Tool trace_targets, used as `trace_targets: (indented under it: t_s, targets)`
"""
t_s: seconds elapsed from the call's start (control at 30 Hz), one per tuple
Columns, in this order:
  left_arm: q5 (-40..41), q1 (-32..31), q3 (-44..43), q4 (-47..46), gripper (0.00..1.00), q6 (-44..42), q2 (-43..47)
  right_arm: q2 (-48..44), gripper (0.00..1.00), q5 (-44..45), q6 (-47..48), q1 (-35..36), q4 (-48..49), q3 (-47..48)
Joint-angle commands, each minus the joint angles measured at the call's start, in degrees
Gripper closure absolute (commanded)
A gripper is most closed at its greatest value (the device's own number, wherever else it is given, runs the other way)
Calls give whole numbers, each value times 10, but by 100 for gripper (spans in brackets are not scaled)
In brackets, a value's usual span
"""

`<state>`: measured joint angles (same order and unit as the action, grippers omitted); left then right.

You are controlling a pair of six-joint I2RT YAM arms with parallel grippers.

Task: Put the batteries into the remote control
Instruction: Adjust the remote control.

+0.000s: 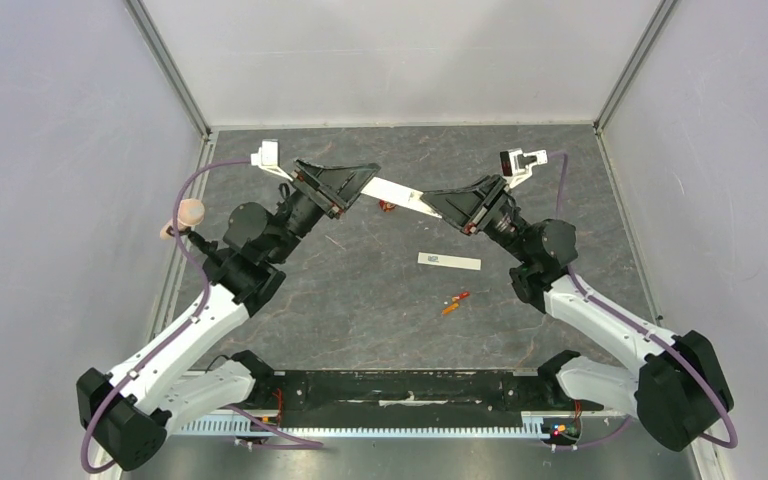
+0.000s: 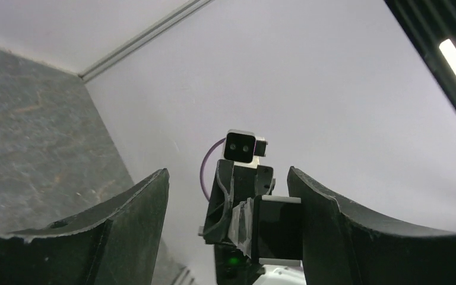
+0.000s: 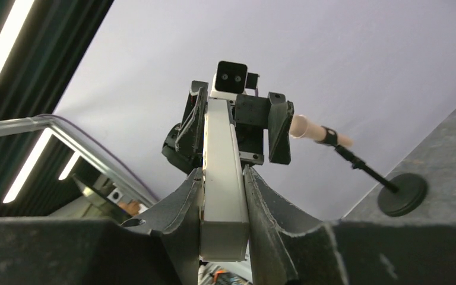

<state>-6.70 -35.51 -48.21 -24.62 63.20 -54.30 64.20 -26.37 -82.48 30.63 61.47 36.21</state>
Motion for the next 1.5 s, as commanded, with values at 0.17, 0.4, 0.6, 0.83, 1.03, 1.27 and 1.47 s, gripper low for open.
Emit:
trace_targets:
  t_s: [0.17, 0.4, 0.6, 0.83, 1.03, 1.27, 1.47]
  targets:
    - [91, -42, -28, -14, 22, 169, -46, -24, 88, 98, 174, 35, -94, 49]
    - [130, -59, -25, 3, 34, 151, -44, -47, 88, 182, 204, 68, -154, 39]
    - [116, -61, -26, -9, 39, 153, -45, -53, 89, 226, 177, 74, -200, 35]
    - [76, -63, -23, -9, 48, 170, -53, -44, 88, 240, 129, 74, -202, 33]
    - [71, -63, -20, -14, 67, 176, -50, -32, 87, 230, 101, 74, -195, 26]
    - [90, -63, -26, 38, 98, 118, -30, -61, 19, 232, 157, 74, -270, 26]
    - [198, -62, -45, 258, 98, -104, 36, -120, 7, 238, 317, 65, -493, 61]
